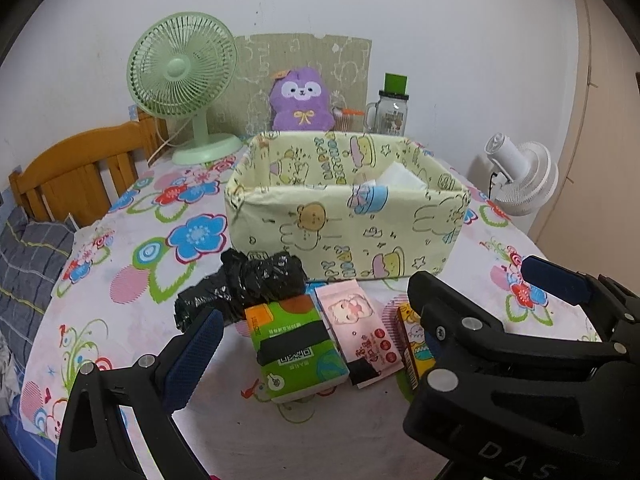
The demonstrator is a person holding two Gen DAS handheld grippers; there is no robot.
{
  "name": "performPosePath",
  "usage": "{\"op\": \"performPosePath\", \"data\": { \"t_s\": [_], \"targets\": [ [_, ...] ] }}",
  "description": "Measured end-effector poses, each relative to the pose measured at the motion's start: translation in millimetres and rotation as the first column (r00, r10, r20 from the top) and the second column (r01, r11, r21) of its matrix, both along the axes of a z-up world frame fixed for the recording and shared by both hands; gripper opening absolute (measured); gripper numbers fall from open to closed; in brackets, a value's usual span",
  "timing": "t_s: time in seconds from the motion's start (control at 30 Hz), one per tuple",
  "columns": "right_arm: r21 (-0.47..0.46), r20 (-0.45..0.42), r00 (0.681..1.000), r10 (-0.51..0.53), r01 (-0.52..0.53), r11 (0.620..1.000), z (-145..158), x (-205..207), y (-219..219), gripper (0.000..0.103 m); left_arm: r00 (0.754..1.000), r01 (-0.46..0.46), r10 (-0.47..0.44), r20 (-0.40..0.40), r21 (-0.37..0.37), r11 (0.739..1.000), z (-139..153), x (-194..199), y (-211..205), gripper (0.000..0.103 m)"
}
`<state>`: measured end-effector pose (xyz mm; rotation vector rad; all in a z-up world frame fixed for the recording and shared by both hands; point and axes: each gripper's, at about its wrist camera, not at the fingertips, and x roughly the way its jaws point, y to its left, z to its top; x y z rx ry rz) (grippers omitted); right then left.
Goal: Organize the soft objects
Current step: 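Move both tools down toward the green tissue pack and yellow cartoon package, then grasp the green tissue pack with the left tool while the right tool grasps the yellow cartoon package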
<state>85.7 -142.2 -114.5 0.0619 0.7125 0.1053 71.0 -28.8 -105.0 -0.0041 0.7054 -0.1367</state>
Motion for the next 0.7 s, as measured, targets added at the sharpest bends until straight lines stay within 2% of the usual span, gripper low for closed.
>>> {"op": "performPosePath", "data": {
  "t_s": [0.43,0.63,0.7],
  "targets": [
    [-0.003,-0.09,0.996,0.004,-0.004,1.0,-24.4,17.5,3.7,0.095,0.997,-0.009,0.01,-0.077,0.003,1.0,-24.1,13.2,2.9,0.097],
    [-0.002,-0.129,0.992,0.006,-0.006,1.0,-33.4,24.5,3.2,0.089,0.995,-0.004,0.005,-0.103,0.01,1.0,-32.2,19.3,0.0,0.093],
    [-0.013,-0.15,0.989,-0.003,0.001,1.0,-37.8,27.7,4.0,0.08,0.993,-0.003,0.004,-0.116,0.009,1.0,-35.1,21.3,-0.6,0.087]
  ]
}}
